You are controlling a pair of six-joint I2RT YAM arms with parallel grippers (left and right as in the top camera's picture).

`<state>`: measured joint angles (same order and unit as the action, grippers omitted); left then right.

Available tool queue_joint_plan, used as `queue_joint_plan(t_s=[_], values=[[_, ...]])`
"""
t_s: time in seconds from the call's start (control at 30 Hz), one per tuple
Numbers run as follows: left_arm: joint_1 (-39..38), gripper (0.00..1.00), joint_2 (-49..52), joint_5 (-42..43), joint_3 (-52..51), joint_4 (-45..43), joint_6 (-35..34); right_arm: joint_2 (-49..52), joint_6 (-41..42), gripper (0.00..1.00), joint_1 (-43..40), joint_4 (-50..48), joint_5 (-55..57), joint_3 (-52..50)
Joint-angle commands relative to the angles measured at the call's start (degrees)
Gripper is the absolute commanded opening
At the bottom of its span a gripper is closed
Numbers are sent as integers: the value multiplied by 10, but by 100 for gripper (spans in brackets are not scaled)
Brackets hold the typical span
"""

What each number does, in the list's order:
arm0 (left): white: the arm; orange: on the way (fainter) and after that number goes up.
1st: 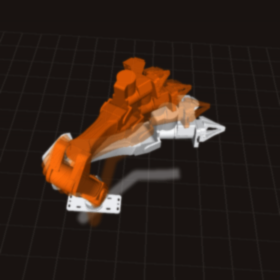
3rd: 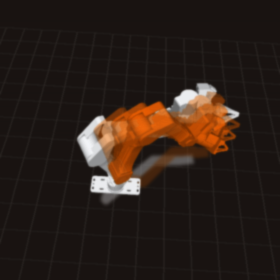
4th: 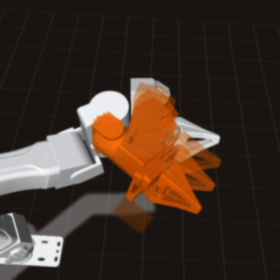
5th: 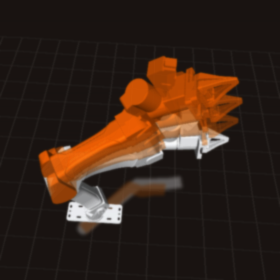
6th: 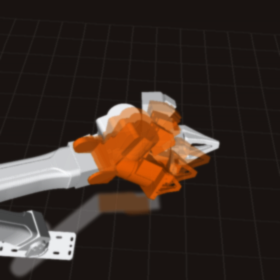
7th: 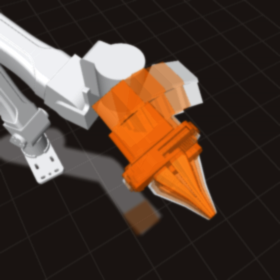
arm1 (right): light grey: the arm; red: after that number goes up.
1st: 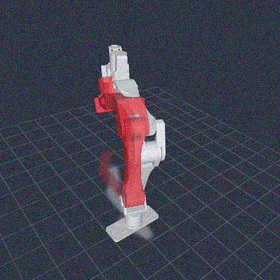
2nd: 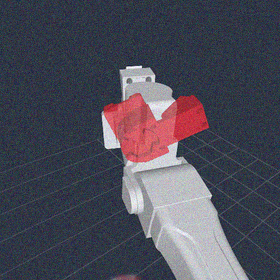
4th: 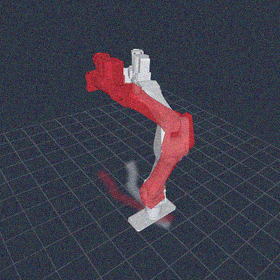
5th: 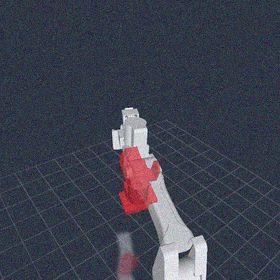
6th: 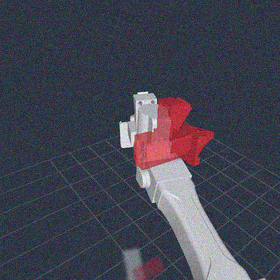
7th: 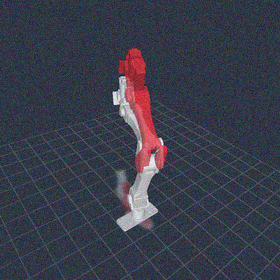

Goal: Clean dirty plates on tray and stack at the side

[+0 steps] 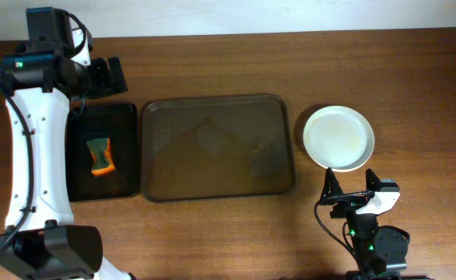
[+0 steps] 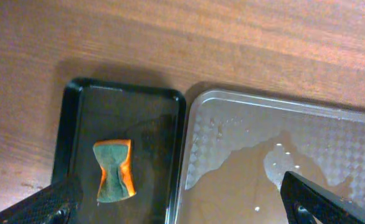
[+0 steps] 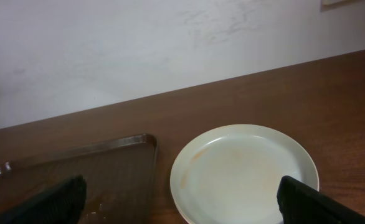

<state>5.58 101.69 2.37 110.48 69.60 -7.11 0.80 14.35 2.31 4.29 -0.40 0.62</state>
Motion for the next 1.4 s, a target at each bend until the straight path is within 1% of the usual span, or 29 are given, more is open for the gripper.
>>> queue_joint_plan(t_s=[0.0, 0.07, 0.1, 0.23, 0.27, 0.3, 0.37, 0.5, 0.67, 0.7, 0.9, 0.93, 1.37], values=[[3, 100, -85, -8, -80, -8, 3, -6, -6, 98, 4, 4, 9, -3], [3, 100, -163, -6, -200, -101, 3, -6, -6, 98, 4, 4, 9, -3], [3, 100, -209, -6, -282, -168, 3, -6, -6, 98, 4, 4, 9, -3], [5, 100, -329, -6, -499, -301, 7, -6, -6, 98, 4, 4, 9, -3], [5, 100, -374, -2, -576, -359, 7, -6, -6, 98, 4, 4, 9, -3], [5, 100, -394, 1, -610, -386, 7, -6, -6, 98, 4, 4, 9, -3], [5, 100, -476, 9, -723, -444, 7, -6, -6, 98, 4, 4, 9, -3], [5, 100, -577, 9, -840, -500, 14, -6, -6, 98, 4, 4, 9, -3], [5, 100, -692, 9, -980, -624, 20, -6, -6, 98, 4, 4, 9, -3], [5, 100, -720, 9, -1007, -632, 20, -6, -6, 98, 4, 4, 9, -3], [5, 100, -826, 9, -1089, -632, 20, -6, -6, 98, 4, 4, 9, -3], [4, 100, -842, 9, -1095, -646, 20, -6, -6, 98, 4, 4, 9, -3], [4, 100, -1014, 9, -1099, -656, 20, -6, -6, 98, 4, 4, 9, -3]])
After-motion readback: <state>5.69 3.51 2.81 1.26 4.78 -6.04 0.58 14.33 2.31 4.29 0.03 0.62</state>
